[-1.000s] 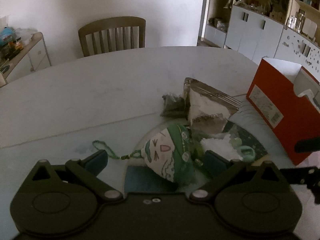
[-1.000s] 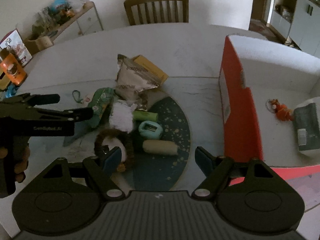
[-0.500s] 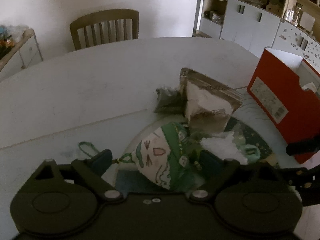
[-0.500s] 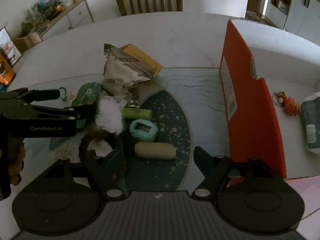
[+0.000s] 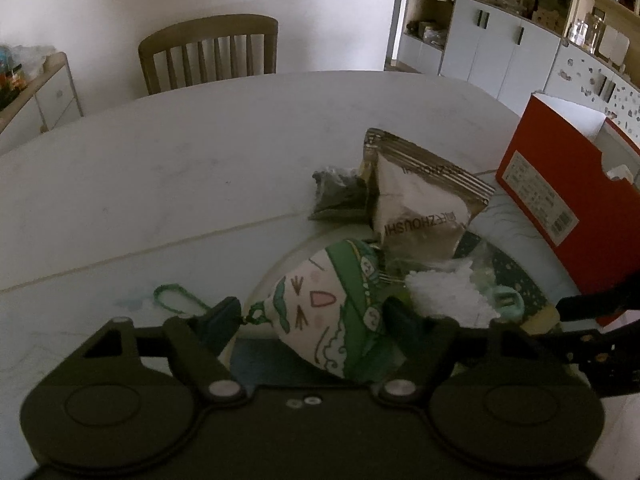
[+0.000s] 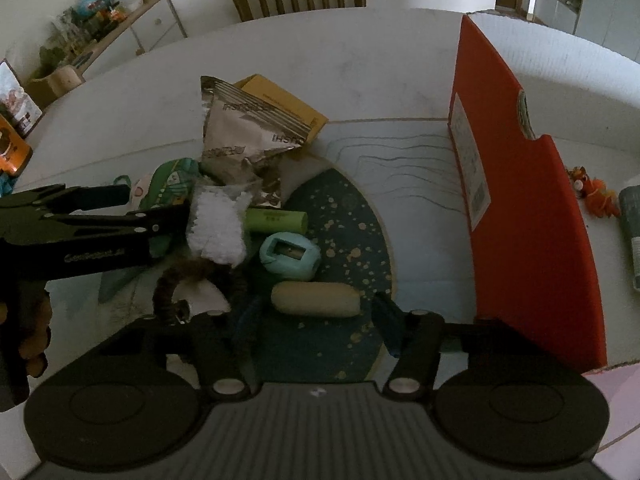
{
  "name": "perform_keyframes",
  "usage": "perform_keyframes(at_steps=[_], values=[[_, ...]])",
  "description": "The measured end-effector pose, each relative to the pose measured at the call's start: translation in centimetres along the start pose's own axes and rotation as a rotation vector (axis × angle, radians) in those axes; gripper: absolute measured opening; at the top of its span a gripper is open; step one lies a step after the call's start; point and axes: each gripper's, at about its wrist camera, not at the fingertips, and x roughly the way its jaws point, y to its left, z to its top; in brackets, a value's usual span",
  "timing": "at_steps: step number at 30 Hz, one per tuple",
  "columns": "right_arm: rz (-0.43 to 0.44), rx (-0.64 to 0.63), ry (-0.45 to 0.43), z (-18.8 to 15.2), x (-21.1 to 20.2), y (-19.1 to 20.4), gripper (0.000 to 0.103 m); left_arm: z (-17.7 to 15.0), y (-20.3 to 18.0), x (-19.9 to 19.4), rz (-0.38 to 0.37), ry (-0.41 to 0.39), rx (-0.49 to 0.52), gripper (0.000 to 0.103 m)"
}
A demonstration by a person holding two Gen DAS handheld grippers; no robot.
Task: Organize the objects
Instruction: 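Grasp the green-and-white plush ball with the left tool while the right tool grasps the beige roll, then carry the plush ball and beige roll with both tools into the red shoebox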
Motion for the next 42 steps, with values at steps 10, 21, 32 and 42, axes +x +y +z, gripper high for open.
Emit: perform_keyframes(at_steps=[10,21,32,42], values=[[0.009,-0.007,0.001,0.0,0.2,-0.1,0.049,0.1,-0.1,-0.4,-0.010,-0.003,-0.003,0.060],[0.034,0.003,-0.027,-0.3,-1.9,0.0,0.049,0.4,0.5,-3.0,-0.023,-0.018,-0.051,0.057],[0.089,0.021,-0.091,-0.8,-7.8,-0.7,0.049,1.4,-0.1,-9.2,-0.073,-0.089,-0.097,0.057],[0.092,-0.002,-0.127,-1.4,-12.7,-1.9,0.049,3.1,-2.2,-13.8,-0.107,-0.117,-0.093,0.057]])
